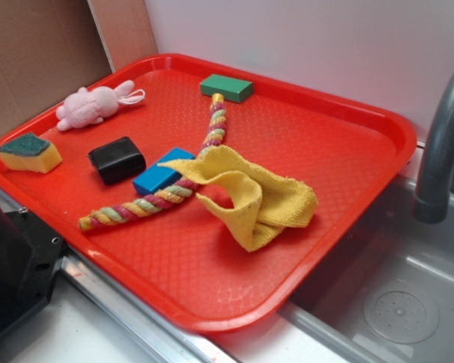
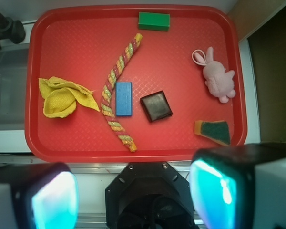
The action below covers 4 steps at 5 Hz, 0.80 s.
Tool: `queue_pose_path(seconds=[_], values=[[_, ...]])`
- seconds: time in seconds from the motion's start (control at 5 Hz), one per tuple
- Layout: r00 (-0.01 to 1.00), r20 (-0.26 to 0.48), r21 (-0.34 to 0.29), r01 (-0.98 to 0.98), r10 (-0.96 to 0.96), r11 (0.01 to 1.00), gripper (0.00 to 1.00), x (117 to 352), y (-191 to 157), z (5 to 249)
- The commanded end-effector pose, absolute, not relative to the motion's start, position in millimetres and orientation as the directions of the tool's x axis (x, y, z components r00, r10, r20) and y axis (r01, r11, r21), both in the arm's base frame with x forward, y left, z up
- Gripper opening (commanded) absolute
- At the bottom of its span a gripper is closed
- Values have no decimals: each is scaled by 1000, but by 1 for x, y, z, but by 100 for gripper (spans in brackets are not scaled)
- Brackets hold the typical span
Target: Grab the yellow cloth.
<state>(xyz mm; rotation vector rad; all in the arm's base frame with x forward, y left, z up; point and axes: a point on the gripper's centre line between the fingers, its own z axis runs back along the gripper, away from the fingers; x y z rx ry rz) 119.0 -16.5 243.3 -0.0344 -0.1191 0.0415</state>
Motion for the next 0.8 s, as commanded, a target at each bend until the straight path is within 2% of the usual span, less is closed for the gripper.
queue_pose_path(seconds=[0.0,0.2,0.4,0.6], values=[[992,118,-37,-39,43,999,100,119,-16,243],[972,81,104,212,-221,972,100,160,-66,193],[887,65,137,446,-457,885,100,190,-123,144],[746,90,104,651,-659,752,100,183,-149,106]])
